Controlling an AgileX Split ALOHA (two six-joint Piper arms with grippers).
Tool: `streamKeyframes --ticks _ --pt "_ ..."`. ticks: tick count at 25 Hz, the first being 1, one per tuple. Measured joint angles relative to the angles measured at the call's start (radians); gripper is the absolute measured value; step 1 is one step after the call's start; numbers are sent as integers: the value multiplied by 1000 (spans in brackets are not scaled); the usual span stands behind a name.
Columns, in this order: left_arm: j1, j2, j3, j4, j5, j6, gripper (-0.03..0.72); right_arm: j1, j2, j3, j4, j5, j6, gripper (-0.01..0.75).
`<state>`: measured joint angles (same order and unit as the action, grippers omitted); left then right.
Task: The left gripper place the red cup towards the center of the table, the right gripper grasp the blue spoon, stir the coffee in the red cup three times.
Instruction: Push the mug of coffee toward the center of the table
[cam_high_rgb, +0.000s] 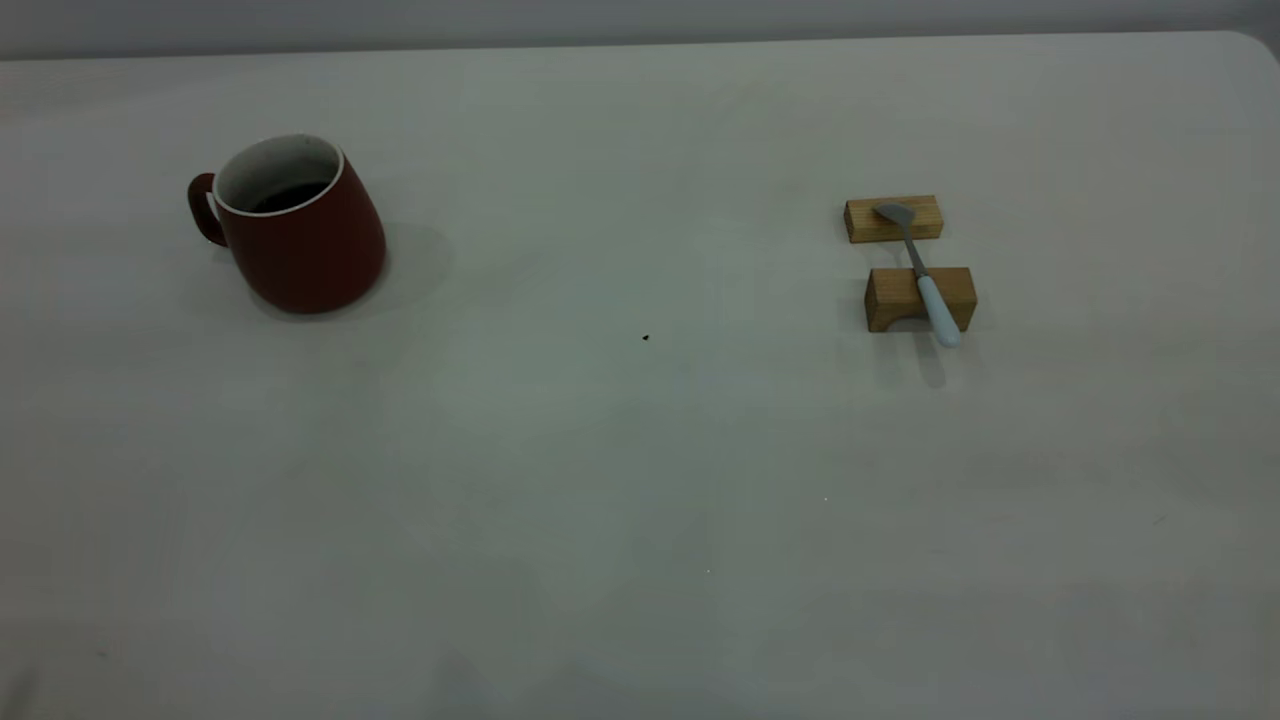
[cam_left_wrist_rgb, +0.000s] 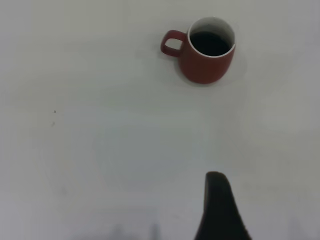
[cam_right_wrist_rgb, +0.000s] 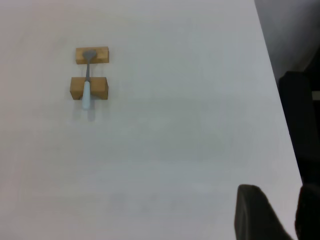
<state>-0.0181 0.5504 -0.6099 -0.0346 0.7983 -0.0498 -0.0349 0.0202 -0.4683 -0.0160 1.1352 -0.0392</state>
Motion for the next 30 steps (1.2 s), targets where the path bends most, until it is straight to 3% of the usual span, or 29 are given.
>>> streamKeyframes --ticks 6,9,19,25,30 --pt "0 344 -81 0 -223 30 556 0 0 0 0 0 0 240" --pt "0 508 -155 -4 -272 31 556 0 0 0 0 0 0 240" --pt "9 993 -487 8 -172 130 556 0 0 0 0 0 0 240" --pt "100 1234 -678 72 -110 151 556 0 0 0 0 0 0 240" --pt "150 1471 -874 73 -16 270 556 0 0 0 0 0 0 240"
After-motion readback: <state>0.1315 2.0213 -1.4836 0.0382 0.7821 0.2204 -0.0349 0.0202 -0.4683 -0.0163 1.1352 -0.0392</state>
